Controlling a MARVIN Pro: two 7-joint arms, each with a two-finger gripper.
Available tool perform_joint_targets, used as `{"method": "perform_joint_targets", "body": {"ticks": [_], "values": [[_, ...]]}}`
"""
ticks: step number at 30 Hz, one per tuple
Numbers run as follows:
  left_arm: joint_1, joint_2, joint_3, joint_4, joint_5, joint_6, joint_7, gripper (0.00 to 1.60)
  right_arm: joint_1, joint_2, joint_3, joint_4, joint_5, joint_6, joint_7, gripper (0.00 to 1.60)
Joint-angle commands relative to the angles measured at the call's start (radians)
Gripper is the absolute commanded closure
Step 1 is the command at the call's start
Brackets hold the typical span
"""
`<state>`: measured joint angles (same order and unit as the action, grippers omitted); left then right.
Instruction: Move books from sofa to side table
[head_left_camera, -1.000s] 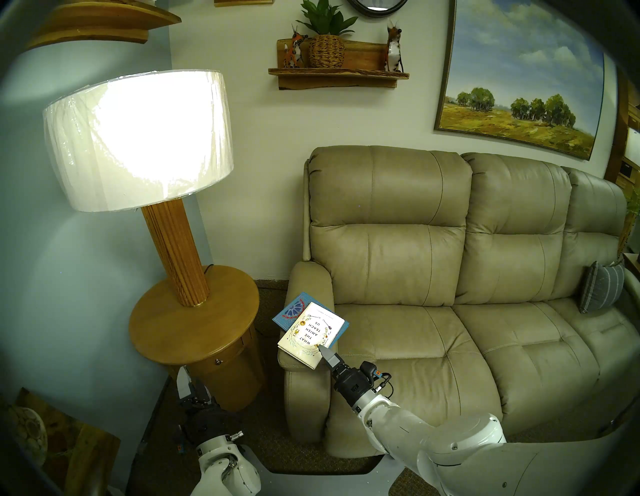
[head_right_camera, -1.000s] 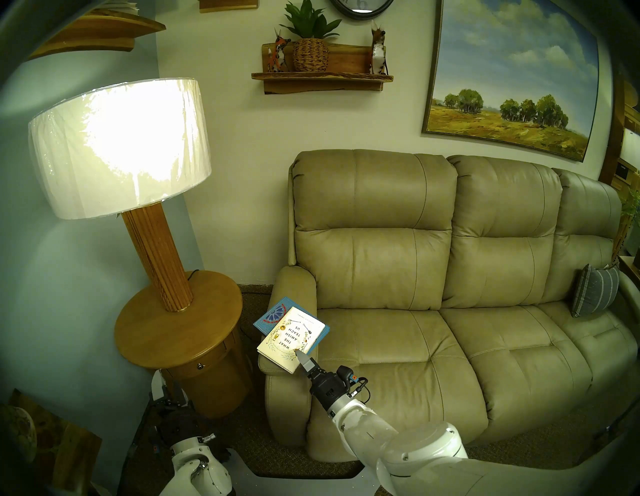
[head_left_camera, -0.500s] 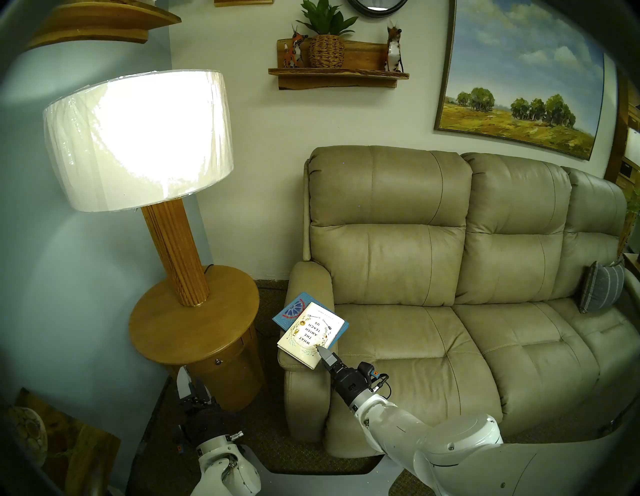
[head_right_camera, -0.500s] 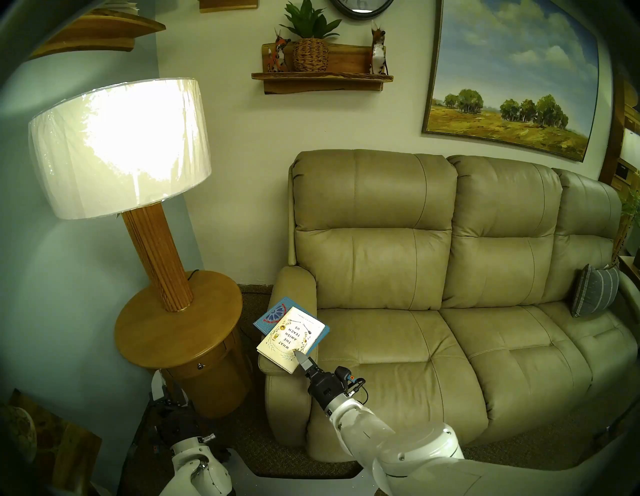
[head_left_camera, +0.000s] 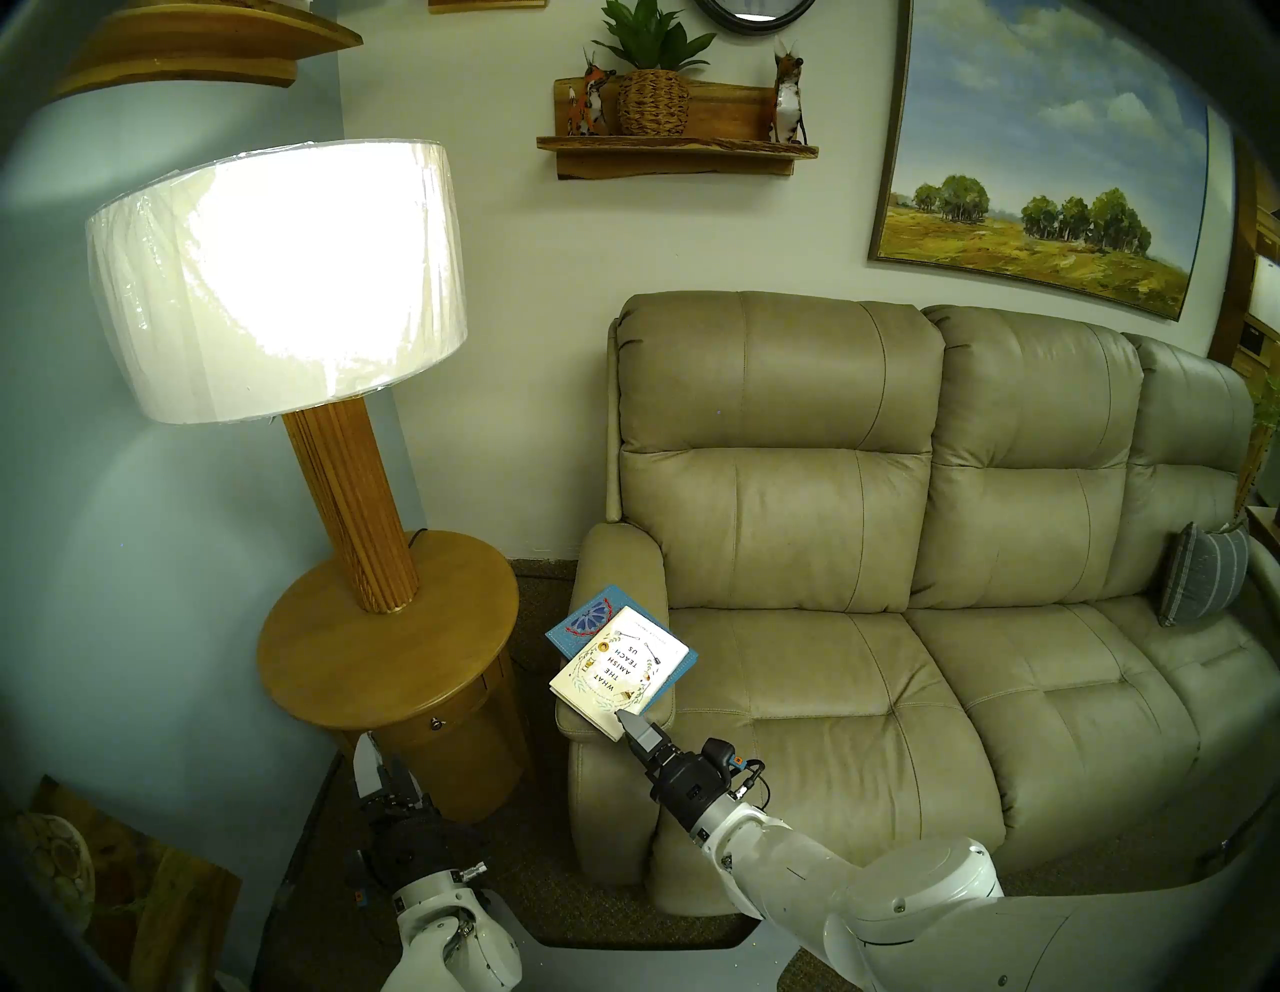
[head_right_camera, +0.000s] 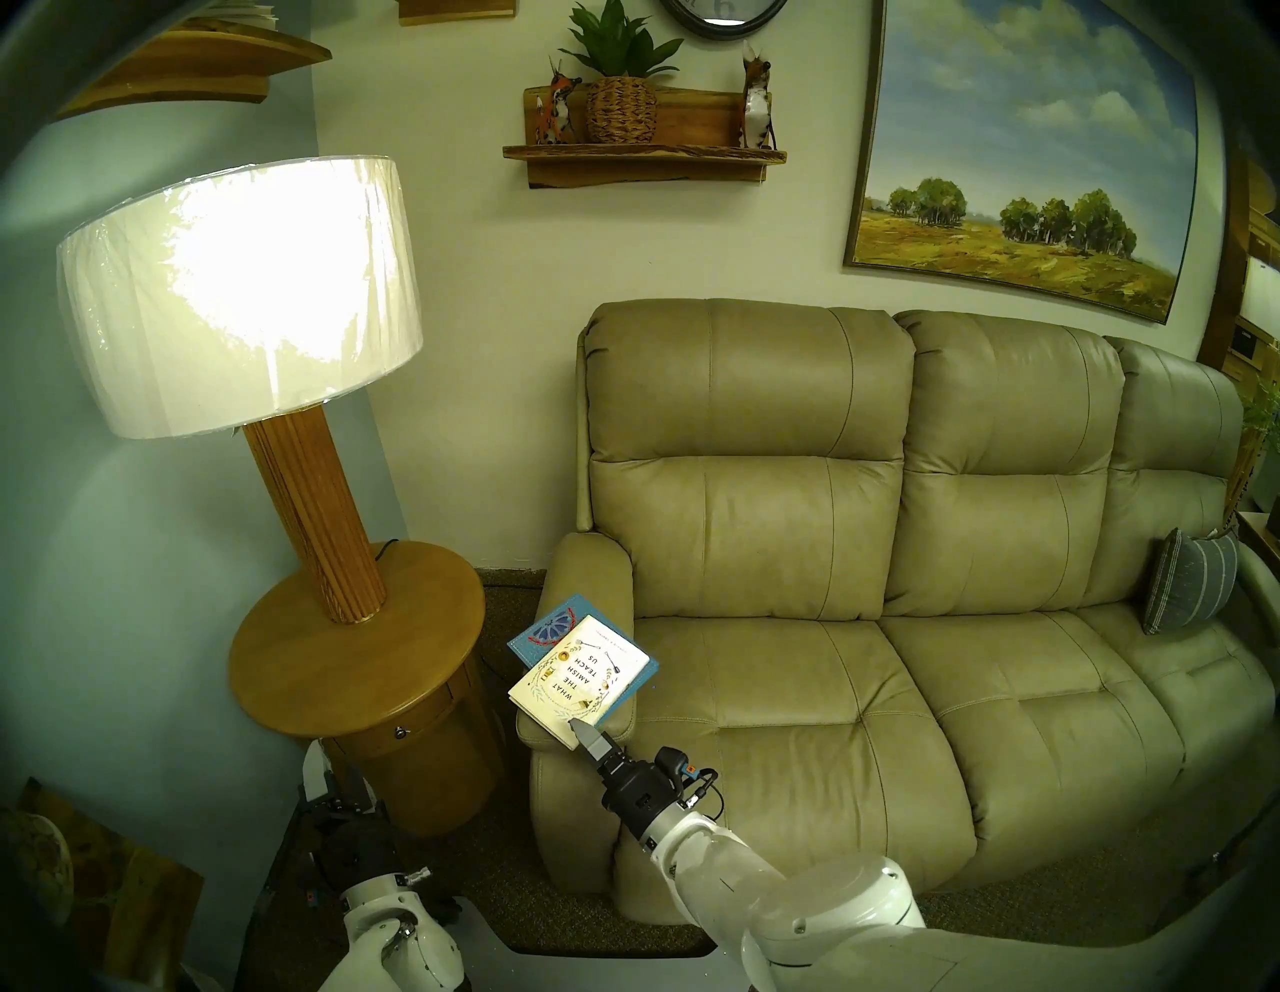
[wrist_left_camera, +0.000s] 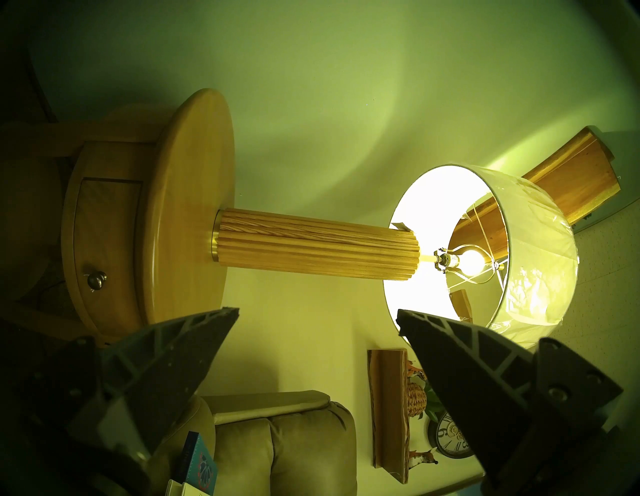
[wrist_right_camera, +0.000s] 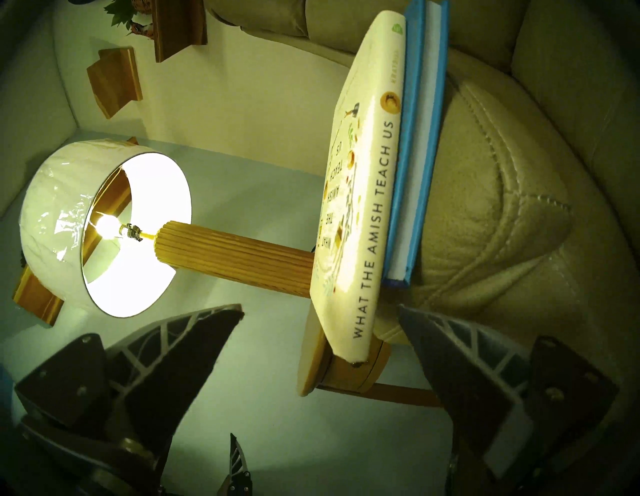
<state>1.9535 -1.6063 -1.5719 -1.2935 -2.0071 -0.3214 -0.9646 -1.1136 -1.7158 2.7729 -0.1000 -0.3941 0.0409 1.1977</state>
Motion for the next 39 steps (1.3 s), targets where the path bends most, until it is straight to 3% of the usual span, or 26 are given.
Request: {"method": "perform_joint_targets", "body": {"ticks": [1, 10, 19, 21, 22, 23, 24, 25, 27, 32, 35, 39], "values": [[0.000, 0.003, 0.002, -0.012, -0.002, -0.002, -0.007, 0.00, 0.022, -0.026, 0.004, 0.000, 0.005, -0.010, 0.004, 0.00], [0.000, 0.002, 0.001, -0.011, -0.001, -0.001, -0.007, 0.00, 0.058, -0.053, 0.023, 0.000, 0.016, -0.015, -0.021, 0.00], [-0.001, 0.002, 0.001, -0.011, -0.001, -0.001, -0.007, 0.00, 0.085, -0.071, 0.054, 0.000, 0.030, 0.023, -0.134, 0.00], [0.000, 0.003, 0.001, -0.011, -0.001, -0.001, -0.007, 0.00, 0.086, -0.071, 0.052, -0.002, 0.025, 0.031, -0.149, 0.82], [0.000, 0.002, 0.001, -0.011, -0.001, -0.001, -0.007, 0.00, 0.084, -0.072, 0.052, -0.004, 0.024, 0.029, -0.154, 1.12], [0.000, 0.002, 0.001, -0.011, -0.001, -0.002, -0.007, 0.00, 0.082, -0.070, 0.051, -0.006, 0.022, 0.030, -0.158, 1.25], [0.000, 0.003, 0.002, -0.012, -0.002, -0.002, -0.007, 0.00, 0.080, -0.067, 0.051, -0.008, 0.021, 0.033, -0.152, 1.52], [0.000, 0.002, 0.001, -0.012, -0.001, -0.002, -0.007, 0.00, 0.075, -0.062, 0.042, -0.012, 0.014, 0.019, -0.127, 1.60], [0.000, 0.003, 0.002, -0.012, -0.002, -0.002, -0.007, 0.00, 0.067, -0.044, 0.027, -0.007, 0.001, 0.006, -0.055, 1.60], [-0.001, 0.002, 0.001, -0.011, -0.001, -0.001, -0.007, 0.00, 0.074, -0.033, 0.013, -0.004, 0.012, -0.004, -0.009, 1.60], [-0.001, 0.002, 0.000, -0.010, 0.000, 0.000, -0.006, 0.00, 0.088, -0.037, 0.003, -0.004, 0.005, -0.063, 0.027, 1.60], [-0.001, 0.002, 0.000, -0.010, 0.000, 0.000, -0.006, 0.00, 0.111, -0.038, 0.006, -0.005, 0.004, -0.036, 0.087, 1.60]]}}
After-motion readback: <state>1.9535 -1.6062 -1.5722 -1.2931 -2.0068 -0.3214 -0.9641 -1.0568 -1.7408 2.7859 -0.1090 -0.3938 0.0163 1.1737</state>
